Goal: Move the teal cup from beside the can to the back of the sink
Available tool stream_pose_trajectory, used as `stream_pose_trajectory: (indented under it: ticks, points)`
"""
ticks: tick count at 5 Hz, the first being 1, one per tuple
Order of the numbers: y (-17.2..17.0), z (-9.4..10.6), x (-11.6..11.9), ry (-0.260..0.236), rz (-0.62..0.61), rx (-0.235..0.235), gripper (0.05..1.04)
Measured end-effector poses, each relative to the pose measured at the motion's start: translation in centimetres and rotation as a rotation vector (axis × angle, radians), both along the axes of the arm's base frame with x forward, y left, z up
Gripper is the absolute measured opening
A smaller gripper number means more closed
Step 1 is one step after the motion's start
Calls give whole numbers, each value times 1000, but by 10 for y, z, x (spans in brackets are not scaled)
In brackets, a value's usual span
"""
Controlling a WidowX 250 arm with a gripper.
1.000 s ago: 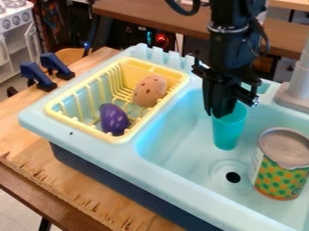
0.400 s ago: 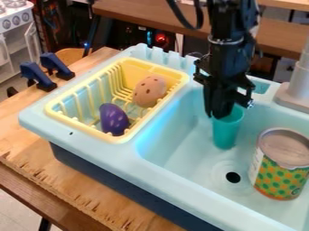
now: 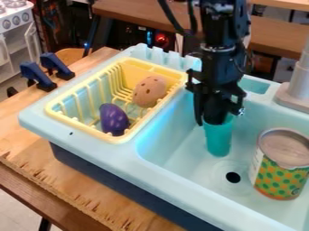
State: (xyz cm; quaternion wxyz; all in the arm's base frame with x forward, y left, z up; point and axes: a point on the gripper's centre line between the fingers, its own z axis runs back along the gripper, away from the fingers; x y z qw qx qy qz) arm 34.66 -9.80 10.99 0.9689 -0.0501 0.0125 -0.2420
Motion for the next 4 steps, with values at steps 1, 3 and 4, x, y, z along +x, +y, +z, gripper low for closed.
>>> stream_pose_trajectory:
  ticks: [1,3,4]
  points:
    - [-8,1,-1,-11,-7,-2,630]
    - [-20,67,4,-206,7,3,1007]
    - [-24,93,-7,-219,11,32,1005]
